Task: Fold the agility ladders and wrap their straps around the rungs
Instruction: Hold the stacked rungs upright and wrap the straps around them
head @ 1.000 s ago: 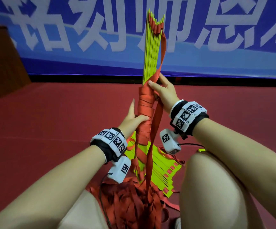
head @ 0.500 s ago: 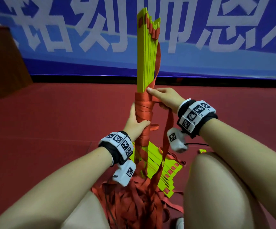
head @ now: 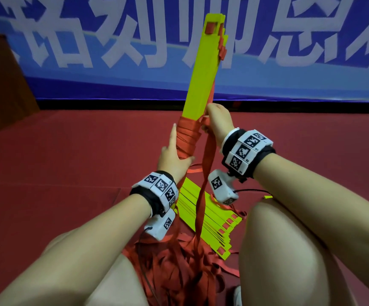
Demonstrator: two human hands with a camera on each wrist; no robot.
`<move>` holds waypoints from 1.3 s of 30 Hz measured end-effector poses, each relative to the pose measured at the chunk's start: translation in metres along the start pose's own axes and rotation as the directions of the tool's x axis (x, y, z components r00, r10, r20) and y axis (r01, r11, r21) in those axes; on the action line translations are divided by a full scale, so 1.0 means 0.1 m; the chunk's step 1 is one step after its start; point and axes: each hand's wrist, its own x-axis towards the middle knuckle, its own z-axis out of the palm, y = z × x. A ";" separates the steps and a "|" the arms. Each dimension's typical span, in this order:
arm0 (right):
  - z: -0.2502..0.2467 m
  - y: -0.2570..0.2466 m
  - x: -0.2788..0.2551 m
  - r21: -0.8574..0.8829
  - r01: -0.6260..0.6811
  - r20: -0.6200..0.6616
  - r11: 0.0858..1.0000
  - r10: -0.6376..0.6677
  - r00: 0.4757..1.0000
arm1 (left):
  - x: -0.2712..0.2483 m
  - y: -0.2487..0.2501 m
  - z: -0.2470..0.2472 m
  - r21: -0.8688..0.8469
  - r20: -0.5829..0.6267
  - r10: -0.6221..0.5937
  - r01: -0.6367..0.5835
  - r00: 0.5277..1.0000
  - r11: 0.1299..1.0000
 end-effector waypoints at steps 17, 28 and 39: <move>0.00 0.11 0.01 -0.285 0.280 0.048 0.917 -0.278 0.959 | 0.03 -0.04 -0.21 -0.330 0.246 -0.007 0.090 0.969 0.940; -0.06 0.01 -0.05 0.122 0.208 0.206 0.970 -0.230 0.951 | 0.01 0.04 -0.22 -0.626 0.355 0.095 0.161 0.930 0.763; -0.07 0.18 0.10 -0.114 0.087 0.159 0.990 -0.069 0.985 | 0.02 -0.16 -0.14 -0.198 0.100 0.114 -0.093 0.988 0.976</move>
